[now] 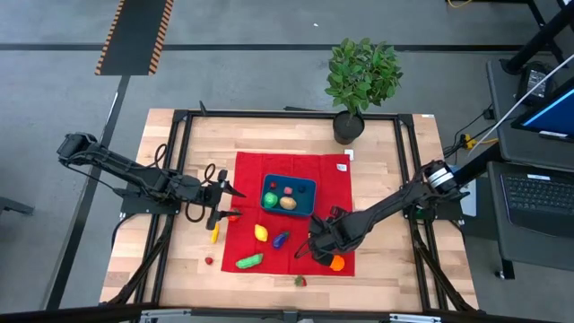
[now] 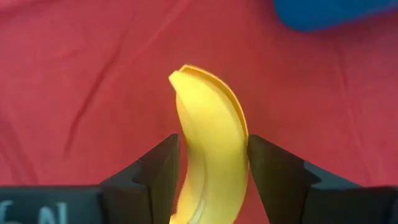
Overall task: Pick and placing Produce into tupperware
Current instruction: Put the yellow banana into the blue bin
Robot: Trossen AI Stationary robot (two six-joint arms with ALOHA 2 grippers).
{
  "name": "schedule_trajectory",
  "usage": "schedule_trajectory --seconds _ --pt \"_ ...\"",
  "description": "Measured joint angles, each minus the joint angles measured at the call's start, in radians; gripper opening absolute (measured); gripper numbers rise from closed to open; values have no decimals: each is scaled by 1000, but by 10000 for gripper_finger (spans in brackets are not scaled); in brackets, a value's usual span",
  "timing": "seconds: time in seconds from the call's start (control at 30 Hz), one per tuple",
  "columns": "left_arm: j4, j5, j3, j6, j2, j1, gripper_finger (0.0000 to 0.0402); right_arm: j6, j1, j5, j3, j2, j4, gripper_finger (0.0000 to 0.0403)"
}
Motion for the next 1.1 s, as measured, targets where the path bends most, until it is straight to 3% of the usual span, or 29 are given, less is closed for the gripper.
schedule_trajectory --seconds 0.8,1.1 --pt "-7 1 -1 -3 0 1 255 1 0 -24 0 39 9 190" --pt "-7 1 -1 -3 0 1 255 -1 0 -29 1 38 8 140"
